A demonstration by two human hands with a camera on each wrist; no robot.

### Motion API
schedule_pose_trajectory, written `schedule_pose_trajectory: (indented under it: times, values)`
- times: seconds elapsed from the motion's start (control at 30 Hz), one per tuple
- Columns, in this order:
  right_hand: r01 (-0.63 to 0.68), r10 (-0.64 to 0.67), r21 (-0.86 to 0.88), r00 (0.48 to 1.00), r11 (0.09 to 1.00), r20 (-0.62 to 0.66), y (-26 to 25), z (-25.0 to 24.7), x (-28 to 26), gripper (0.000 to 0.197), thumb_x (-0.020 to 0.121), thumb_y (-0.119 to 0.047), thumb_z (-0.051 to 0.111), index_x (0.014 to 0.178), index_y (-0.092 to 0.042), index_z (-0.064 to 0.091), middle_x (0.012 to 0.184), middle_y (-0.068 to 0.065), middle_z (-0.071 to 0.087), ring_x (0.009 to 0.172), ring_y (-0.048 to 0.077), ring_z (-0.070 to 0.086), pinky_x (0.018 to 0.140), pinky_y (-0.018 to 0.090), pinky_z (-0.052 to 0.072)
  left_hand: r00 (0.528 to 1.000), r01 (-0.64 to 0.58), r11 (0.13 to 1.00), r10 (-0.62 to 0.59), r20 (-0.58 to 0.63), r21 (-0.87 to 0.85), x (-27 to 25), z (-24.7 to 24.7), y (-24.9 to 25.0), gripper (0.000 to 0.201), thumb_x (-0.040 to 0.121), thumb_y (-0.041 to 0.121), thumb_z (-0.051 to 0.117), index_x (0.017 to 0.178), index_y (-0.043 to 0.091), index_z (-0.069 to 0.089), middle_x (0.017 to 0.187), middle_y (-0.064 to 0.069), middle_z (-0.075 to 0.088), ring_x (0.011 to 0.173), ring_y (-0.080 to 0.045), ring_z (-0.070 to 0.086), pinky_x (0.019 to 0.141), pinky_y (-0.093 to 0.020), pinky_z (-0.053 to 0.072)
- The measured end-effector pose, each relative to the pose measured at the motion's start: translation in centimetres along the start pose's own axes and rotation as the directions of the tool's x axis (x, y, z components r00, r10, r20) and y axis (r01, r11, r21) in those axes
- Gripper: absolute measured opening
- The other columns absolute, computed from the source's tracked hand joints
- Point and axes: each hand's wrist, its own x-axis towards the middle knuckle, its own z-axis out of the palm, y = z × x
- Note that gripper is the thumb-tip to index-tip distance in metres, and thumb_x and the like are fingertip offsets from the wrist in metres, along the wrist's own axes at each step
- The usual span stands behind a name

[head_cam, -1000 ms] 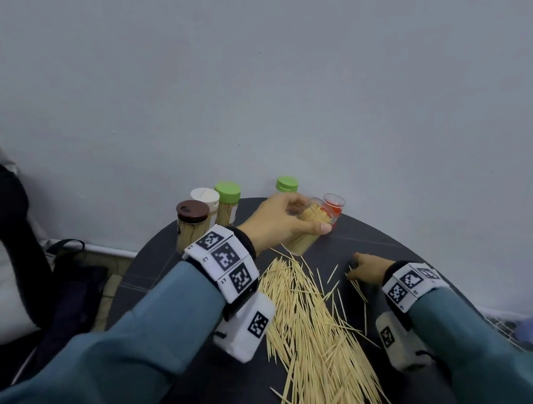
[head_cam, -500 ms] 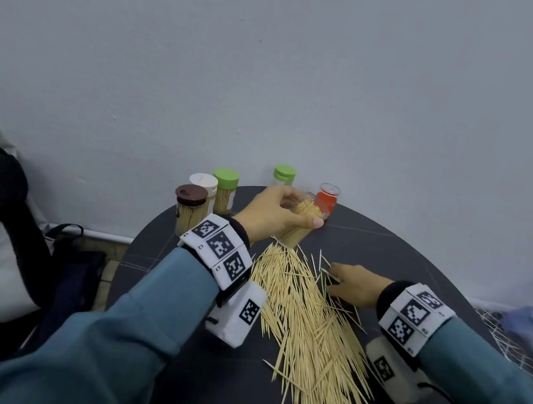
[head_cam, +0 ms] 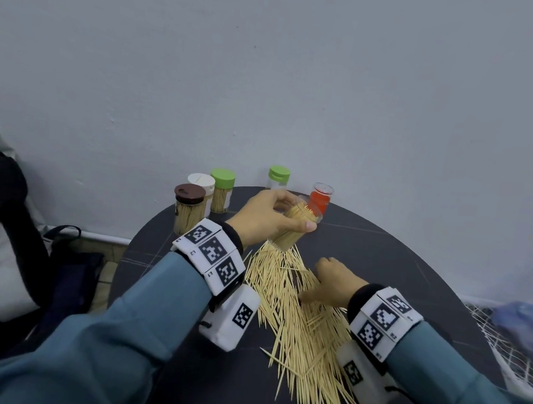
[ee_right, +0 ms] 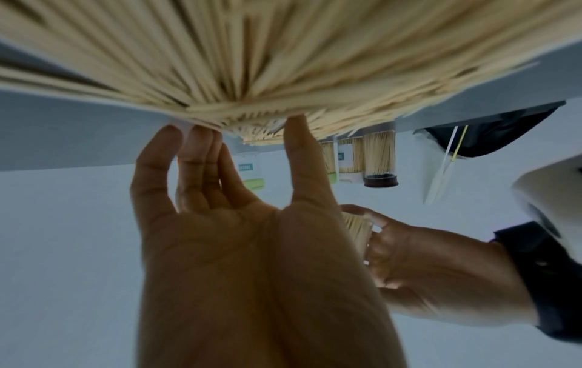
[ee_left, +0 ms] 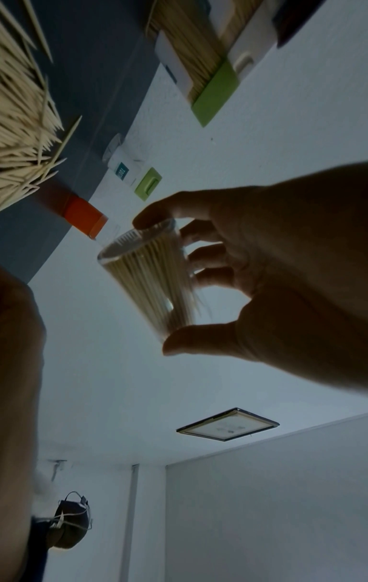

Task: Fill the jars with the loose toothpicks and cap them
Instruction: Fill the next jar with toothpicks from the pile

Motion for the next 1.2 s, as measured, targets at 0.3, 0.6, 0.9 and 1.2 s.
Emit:
schedule_pose_trajectory:
  times: [0.3,0.6,0.9,1.2]
  values:
    - [-0.093,0.092,0.048,0.995,0.995,0.033,-0.7,-0.1,-0.2,0.037,0.09,-0.026,0.058,0.118,-0.002,0.049,0.119,0.01,0.056,0.093,0.019,0.053,0.071,0.025,0.04,1.0,-0.007,1.0,0.007,-0.001,0.024,0.0,-0.1,-0.1,0.053,0.075,0.028,0.077,0.121,0.012,0.055,0.12,-0.001,0.055,0.108,-0.009,0.048,0.09,-0.022,0.035]
    - [-0.083,0.082,0.006,0.994,0.997,0.065,-1.0,0.0,-0.1,0.032,0.095,-0.023,0.049,0.121,-0.003,0.048,0.123,0.011,0.054,0.111,0.024,0.055,0.083,0.028,0.045,1.0,-0.001,1.0,0.001,0.003,0.026,0.0,0.1,-0.3,0.052,0.074,0.028,0.078,0.12,0.013,0.057,0.118,0.001,0.056,0.106,-0.008,0.049,0.086,-0.021,0.034]
    - [-0.059,0.06,-0.013,0.994,0.998,0.087,-1.0,0.0,-0.3,0.032,0.099,-0.01,0.033,0.128,-0.001,0.044,0.133,0.013,0.049,0.121,0.024,0.049,0.096,0.029,0.039,1.0,0.005,0.999,-0.006,0.009,0.048,0.2,0.2,-0.5,0.055,0.074,0.029,0.078,0.121,0.012,0.057,0.122,-0.002,0.058,0.109,-0.011,0.051,0.091,-0.024,0.037]
    - [-0.115,0.076,0.281,0.986,0.953,0.148,1.2,-0.3,0.7,0.017,0.099,-0.019,0.04,0.091,-0.01,0.051,0.082,0.001,0.049,0.073,0.013,0.047,0.068,0.024,0.04,1.0,0.005,0.998,-0.007,0.019,0.062,0.2,0.3,-0.5,0.056,0.075,0.028,0.077,0.123,0.013,0.055,0.12,0.001,0.055,0.108,-0.01,0.049,0.091,-0.024,0.035]
